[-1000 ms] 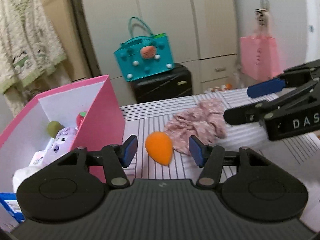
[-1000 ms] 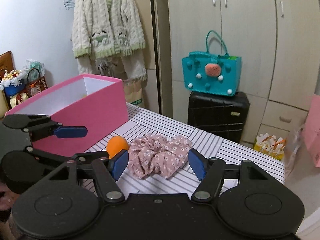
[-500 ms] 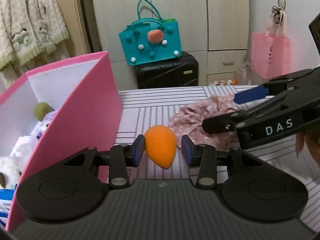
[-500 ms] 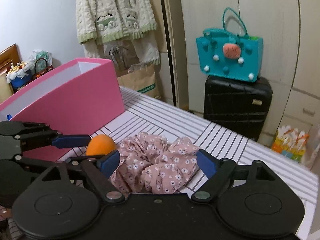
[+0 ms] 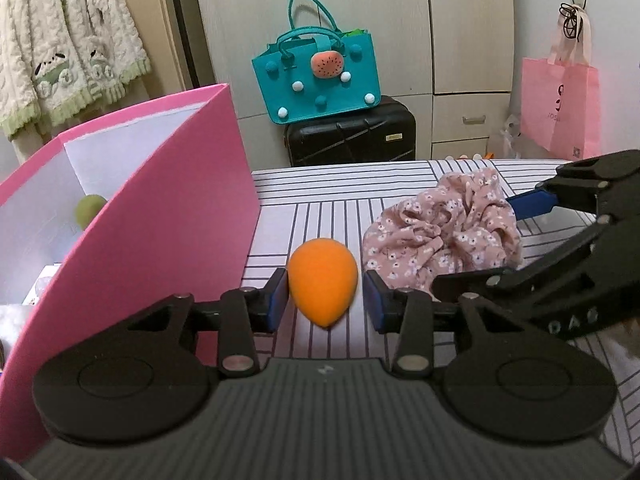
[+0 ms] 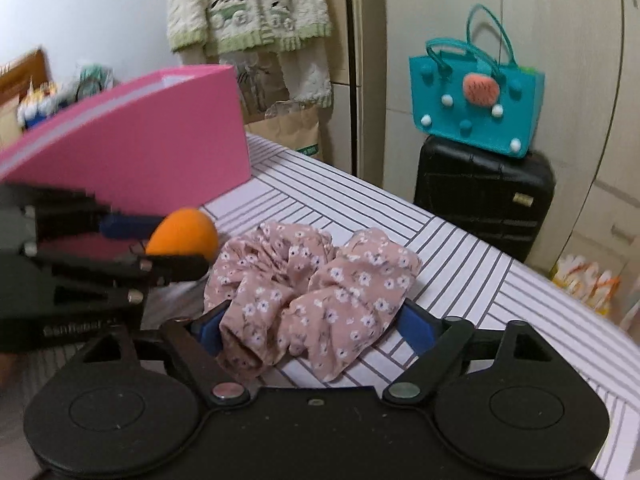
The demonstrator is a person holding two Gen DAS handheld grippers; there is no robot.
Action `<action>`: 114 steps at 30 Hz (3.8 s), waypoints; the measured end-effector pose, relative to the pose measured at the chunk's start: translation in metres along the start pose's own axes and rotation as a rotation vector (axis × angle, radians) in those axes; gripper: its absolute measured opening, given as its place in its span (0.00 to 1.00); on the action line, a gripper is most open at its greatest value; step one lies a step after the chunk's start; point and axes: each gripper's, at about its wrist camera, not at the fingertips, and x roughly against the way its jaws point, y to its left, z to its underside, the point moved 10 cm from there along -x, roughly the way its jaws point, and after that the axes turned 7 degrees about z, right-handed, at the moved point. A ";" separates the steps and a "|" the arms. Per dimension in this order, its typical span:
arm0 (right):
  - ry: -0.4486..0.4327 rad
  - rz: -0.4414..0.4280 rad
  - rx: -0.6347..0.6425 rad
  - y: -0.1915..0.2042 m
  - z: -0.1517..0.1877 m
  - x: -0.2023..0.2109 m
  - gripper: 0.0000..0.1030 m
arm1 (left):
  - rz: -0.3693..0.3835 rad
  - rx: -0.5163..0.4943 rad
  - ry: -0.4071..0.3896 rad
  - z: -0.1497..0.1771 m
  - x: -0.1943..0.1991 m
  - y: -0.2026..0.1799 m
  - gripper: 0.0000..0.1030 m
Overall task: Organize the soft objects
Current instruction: 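Close the left gripper on the orange sponge while right gripper closes on the pink scrunchie, then carry the sponge and scrunchie with both grippers over the pink box, then open both grippers to drop the sponge and scrunchie into the box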
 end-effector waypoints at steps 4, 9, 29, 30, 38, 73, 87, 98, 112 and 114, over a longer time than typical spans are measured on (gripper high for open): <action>-0.025 0.013 0.017 0.009 0.001 0.009 0.46 | -0.020 -0.039 -0.015 -0.001 -0.001 -0.001 0.33; -0.023 0.060 0.000 0.017 0.006 0.021 0.19 | 0.013 -0.028 -0.019 0.000 0.004 -0.002 0.32; 0.008 0.147 -0.227 0.035 0.037 0.090 0.18 | 0.190 -0.009 -0.050 0.001 0.070 -0.008 0.32; 0.014 0.148 -0.232 0.037 0.039 0.094 0.18 | 0.199 -0.007 -0.050 0.002 0.074 -0.008 0.32; 0.052 0.124 -0.262 0.067 0.054 0.127 0.19 | 0.268 -0.016 -0.018 0.025 0.111 -0.011 0.32; -0.021 -0.150 -0.093 0.223 -0.040 0.202 0.19 | 0.540 -0.037 0.005 0.022 0.239 0.108 0.32; -0.192 -0.040 0.001 0.216 -0.135 0.109 0.20 | 0.313 0.048 -0.095 -0.039 0.159 0.193 0.33; -0.030 -0.068 -0.160 0.176 -0.175 0.001 0.20 | 0.253 0.009 0.201 -0.041 0.057 0.214 0.33; 0.200 -0.078 -0.239 0.175 -0.171 -0.076 0.25 | 0.244 -0.083 0.246 -0.040 0.032 0.203 0.34; 0.212 -0.100 -0.274 0.171 -0.171 -0.079 0.25 | 0.272 -0.109 0.253 -0.038 0.034 0.195 0.34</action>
